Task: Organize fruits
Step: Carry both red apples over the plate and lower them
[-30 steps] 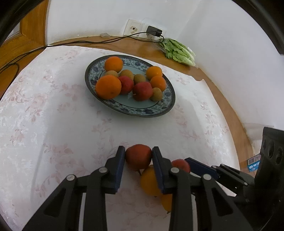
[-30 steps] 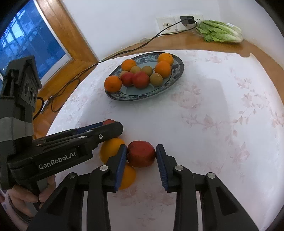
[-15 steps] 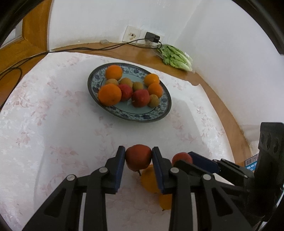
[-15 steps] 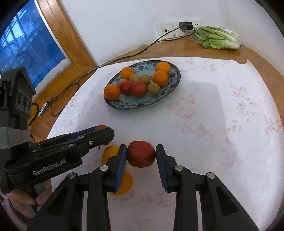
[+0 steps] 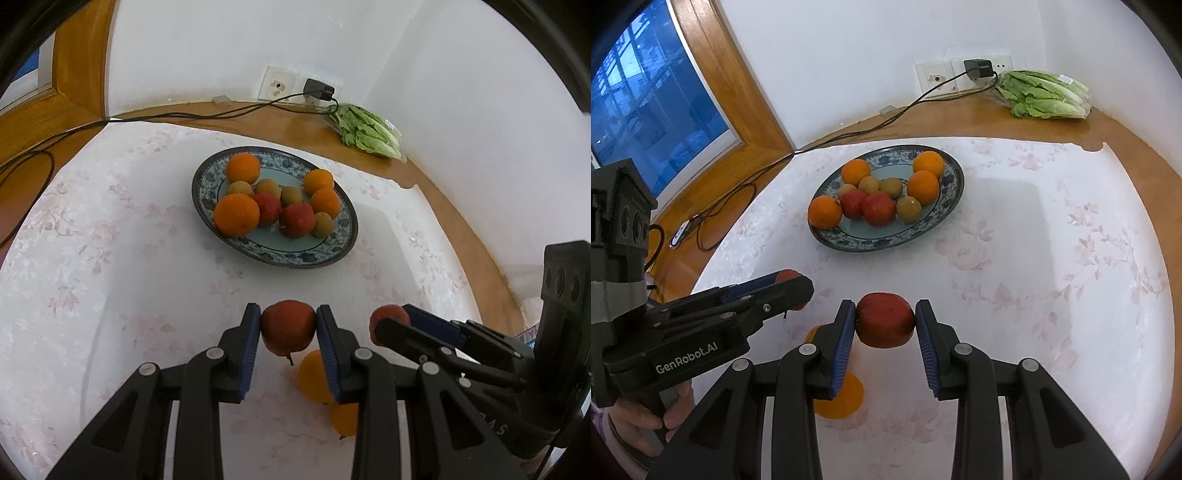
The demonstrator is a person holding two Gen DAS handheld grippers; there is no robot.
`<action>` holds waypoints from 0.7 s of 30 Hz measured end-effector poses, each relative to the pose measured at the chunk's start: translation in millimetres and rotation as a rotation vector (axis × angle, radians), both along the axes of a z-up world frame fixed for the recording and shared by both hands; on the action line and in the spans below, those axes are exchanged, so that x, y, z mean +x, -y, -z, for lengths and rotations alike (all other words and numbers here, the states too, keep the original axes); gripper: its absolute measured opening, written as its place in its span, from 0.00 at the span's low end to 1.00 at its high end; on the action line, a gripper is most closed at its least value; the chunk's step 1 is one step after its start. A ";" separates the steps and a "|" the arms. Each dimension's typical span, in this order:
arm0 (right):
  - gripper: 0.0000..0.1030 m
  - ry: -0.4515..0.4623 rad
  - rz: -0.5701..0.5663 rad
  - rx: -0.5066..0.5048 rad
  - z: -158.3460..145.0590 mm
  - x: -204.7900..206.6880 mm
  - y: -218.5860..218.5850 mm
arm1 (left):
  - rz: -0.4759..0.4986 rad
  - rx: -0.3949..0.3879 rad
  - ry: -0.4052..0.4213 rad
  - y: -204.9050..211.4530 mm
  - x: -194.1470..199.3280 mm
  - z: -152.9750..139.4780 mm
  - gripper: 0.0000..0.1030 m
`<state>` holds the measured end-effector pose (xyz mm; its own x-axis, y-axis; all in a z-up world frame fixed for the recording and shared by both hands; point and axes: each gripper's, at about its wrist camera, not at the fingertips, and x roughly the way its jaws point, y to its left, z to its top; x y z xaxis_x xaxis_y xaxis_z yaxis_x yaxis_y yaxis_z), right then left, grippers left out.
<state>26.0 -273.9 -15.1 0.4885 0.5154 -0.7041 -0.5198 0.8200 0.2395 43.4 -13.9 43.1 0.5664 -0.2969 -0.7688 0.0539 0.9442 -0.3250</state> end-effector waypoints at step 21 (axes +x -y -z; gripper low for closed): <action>0.33 0.039 0.008 0.001 -13.1 12.3 -7.6 | -0.026 0.014 0.055 -16.3 16.0 -17.9 0.31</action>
